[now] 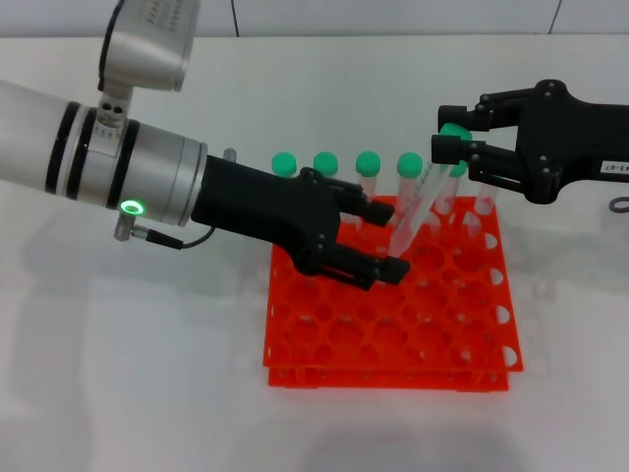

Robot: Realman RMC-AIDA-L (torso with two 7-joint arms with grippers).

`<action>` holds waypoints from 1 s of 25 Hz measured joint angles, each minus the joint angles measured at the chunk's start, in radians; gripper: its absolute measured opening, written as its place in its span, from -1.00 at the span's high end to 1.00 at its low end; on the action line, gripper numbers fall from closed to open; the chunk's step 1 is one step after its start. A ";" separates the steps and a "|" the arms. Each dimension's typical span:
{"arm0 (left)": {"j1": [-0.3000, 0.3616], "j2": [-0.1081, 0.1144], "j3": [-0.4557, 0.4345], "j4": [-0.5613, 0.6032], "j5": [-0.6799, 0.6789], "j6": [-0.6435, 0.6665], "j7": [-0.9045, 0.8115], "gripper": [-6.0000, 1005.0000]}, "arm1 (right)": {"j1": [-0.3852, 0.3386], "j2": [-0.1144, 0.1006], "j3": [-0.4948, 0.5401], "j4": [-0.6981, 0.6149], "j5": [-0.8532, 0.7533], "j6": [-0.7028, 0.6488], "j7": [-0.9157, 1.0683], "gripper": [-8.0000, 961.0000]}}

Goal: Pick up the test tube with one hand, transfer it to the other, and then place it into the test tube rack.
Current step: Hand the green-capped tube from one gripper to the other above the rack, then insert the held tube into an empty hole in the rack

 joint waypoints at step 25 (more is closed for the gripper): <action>0.270 0.032 -0.116 0.574 0.042 0.144 -0.307 -0.76 | -0.007 0.003 -0.025 0.011 0.036 0.010 -0.012 0.42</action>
